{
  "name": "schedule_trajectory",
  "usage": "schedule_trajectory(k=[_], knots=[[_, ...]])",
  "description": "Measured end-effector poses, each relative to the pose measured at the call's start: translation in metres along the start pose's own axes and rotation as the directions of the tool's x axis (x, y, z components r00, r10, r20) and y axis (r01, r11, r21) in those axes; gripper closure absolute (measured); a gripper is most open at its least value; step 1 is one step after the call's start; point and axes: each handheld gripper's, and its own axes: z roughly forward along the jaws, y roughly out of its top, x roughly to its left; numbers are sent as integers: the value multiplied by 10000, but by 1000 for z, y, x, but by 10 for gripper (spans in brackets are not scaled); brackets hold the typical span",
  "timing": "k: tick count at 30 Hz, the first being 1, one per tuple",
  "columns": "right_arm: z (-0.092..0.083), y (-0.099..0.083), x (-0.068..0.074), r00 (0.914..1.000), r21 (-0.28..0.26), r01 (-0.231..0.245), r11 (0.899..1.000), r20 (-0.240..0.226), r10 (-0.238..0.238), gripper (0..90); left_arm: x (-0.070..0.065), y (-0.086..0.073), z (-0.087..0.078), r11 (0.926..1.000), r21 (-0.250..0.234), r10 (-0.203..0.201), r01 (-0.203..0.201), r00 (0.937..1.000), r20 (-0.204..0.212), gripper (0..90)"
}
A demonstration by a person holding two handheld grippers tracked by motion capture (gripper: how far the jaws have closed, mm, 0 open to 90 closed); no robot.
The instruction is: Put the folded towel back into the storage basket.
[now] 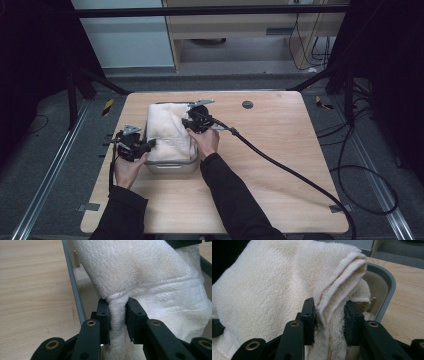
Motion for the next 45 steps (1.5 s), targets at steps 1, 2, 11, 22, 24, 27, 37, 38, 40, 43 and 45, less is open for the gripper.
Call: schedule_trajectory(k=[1, 2, 11, 22, 24, 27, 37, 38, 40, 43, 45], knots=[[1, -1, 0, 10000, 22, -30, 10000, 22, 30, 661, 0, 0, 1, 10000, 39, 13, -13, 10000, -23, 736], [3, -2, 0, 10000, 2, -23, 10000, 33, 23, 660, 0, -1, 1, 10000, 54, -6, 6, 10000, -45, 735], [7, -6, 0, 9993, 32, 333, 9994, 181, -333, 639, 1, -1, 3, 9998, 191, 55, -52, 9999, -130, 695], [4, -7, 3, 9964, 44, 746, 9972, 403, -747, 618, 0, 0, 2, 9998, 163, 83, -84, 10000, 54, 612], [3, -8, 3, 9953, 60, 841, 9964, 467, -843, 615, 0, 1, 1, 9999, 86, 91, -91, 9999, 83, 592], [0, -9, 2, 9959, 0, 792, 9969, 440, -791, 610, 0, 1, -1, 9998, -40, 184, -184, 9998, 8, 552], [-20, -2, 1, 9937, -559, 1042, 9930, 478, -1016, 602, -4, 7, -20, 9924, -1210, 227, -219, 9997, 47, 501], [-22, -1, 1, 9940, -606, 1023, 9929, 460, -996, 599, -5, 8, -22, 9904, -1360, 240, -228, 9997, 74, 498], [-28, 0, 0, 9942, -706, 1016, 9923, 421, -988, 592, -7, 9, -26, 9878, -1524, 332, -309, 9994, 124, 489], [-38, 1, -3, 9949, -890, 980, 9912, 318, -955, 570, -11, 9, -30, 9857, -1648, 400, -346, 9988, 296, 472], [-47, 2, -5, 9940, -970, 1069, 9895, 328, -1042, 538, -15, 8, -34, 9833, -1768, 499, -438, 9983, 303, 455]])
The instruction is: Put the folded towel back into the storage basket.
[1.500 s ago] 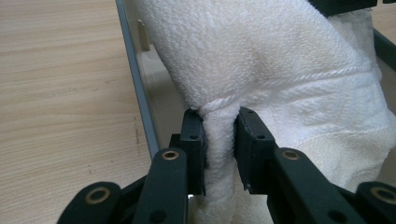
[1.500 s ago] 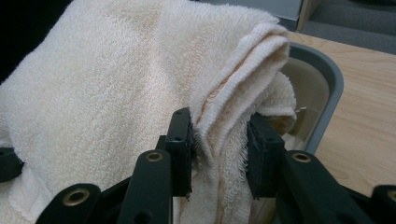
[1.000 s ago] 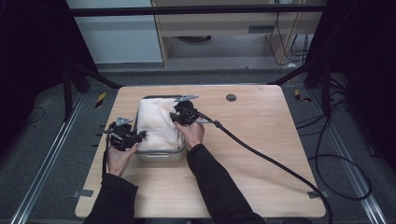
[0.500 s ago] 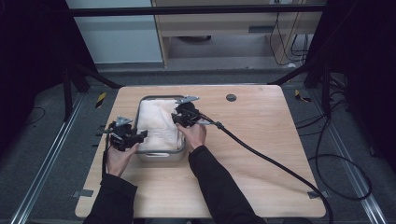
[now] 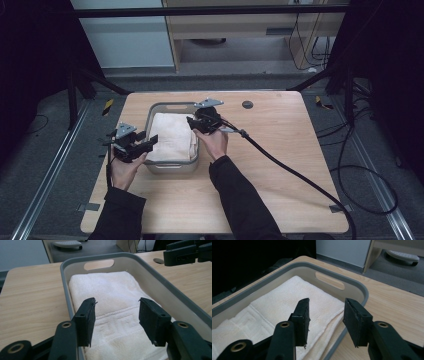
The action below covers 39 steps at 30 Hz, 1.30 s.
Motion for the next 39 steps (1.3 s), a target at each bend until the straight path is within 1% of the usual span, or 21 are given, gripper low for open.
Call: schedule_trajectory(k=[3, 6, 8, 10, 12, 13, 14, 16, 19, 25, 28, 29, 31, 34, 37, 39], knots=[[-16, 1, -6, 10000, -146, 55, 9999, -82, -57, 487, -4, 0, -6, 9998, -186, 92, -90, 9999, 92, 427], [-33, 1, -13, 9999, -342, -37, 9994, -160, 32, 428, -8, -1, -12, 9990, -403, 209, -200, 9995, 217, 390], [-46, -1, -18, 9999, -510, -14, 9987, -126, 8, 385, -11, -3, -16, 9983, -480, 342, -330, 9992, 230, 364], [-57, -4, -22, 9998, -534, -130, 9985, -186, 120, 336, -14, -4, -20, 9976, -567, 416, -398, 9986, 320, 350], [-69, -7, -27, 9997, -642, -126, 9979, -206, 113, 290, -17, -6, -24, 9968, -650, 482, -457, 9981, 375, 333], [-74, -9, -30, 9997, -615, -132, 9980, -234, 118, 254, -18, -7, -26, 9967, -672, 492, -463, 9979, 425, 328], [-80, -11, -32, 9997, -617, -107, 9980, -225, 93, 222, -20, -8, -28, 9970, -676, 412, -379, 9980, 482, 325], [-92, -17, -37, 9998, -707, -41, 9975, -192, 27, 194, -22, -10, -31, 9972, -661, 372, -336, 9979, 532, 323], [-110, -29, -47, 9997, -784, -111, 9969, -218, 94, 162, -27, -14, -34, 9965, -648, 575, -536, 9966, 587, 298], [-142, -58, -68, 9988, -995, -491, 9938, -133, 480, 129, -33, -31, -40, 9915, -652, 1165, -1128, 9916, 568, 244], [-156, -73, -78, 9984, -1179, -566, 9914, -3, 569, 115, -33, -41, -43, 9909, -635, 1225, -1185, 9904, 640, 228], [-160, -79, -82, 9976, -1178, -685, 9907, -8, 689, 110, -33, -44, -44, 9908, -638, 1236, -1196, 9903, 628, 224], [-167, -89, -88, 9973, -1219, -721, 9899, 38, 731, 106, -33, -49, -46, 9898, -670, 1296, -1258, 9900, 553, 215], [-177, -105, -95, 9965, -1170, -809, 9898, 129, 830, 100, -32, -55, -51, 9906, -742, 1195, -1150, 9910, 599, 211], [-187, -121, -102, 9956, -1080, -855, 9905, 295, 891, 96, -30, -62, -55, 9896, -673, 1304, -1272, 9904, 457, 209], [-194, -132, -106, 9948, -1066, -882, 9904, 408, 930, 97, -29, -68, -57, 9899, -597, 1316, -1288, 9902, 466, 208]])
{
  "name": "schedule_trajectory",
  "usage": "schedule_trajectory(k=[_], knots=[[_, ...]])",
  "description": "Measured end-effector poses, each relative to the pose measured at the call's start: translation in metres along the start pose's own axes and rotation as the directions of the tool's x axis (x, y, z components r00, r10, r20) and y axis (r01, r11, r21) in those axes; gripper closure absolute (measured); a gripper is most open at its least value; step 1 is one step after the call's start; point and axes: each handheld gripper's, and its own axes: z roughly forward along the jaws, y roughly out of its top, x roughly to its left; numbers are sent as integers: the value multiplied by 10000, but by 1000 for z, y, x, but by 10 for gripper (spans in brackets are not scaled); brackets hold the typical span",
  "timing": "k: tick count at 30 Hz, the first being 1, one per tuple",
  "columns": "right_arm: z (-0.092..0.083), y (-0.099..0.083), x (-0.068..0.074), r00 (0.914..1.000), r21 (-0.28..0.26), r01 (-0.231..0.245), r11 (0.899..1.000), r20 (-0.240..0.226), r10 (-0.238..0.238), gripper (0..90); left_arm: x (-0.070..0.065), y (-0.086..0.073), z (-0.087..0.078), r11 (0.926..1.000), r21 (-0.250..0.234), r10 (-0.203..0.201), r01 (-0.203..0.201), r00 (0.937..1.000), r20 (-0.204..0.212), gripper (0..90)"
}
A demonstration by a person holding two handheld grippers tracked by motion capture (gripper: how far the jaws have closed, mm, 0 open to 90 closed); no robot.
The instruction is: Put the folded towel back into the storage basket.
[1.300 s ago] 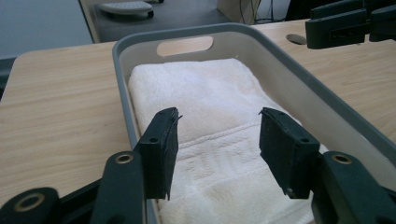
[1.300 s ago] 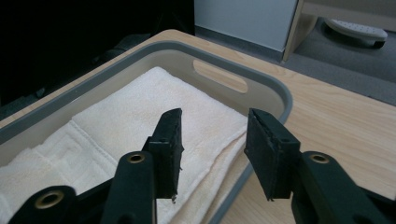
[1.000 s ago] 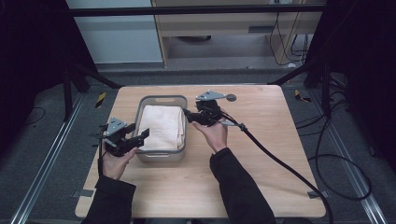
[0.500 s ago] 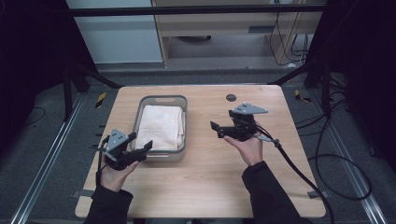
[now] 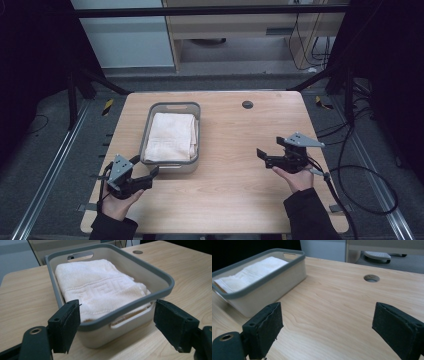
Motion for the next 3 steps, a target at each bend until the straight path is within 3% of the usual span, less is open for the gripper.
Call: schedule_trajectory(k=[3], knots=[[-9, -12, -7, 9993, -18, 255, 9997, 258, -255, 97, 0, -9, -4, 9999, 149, -65, 63, 9999, 104, 212]])
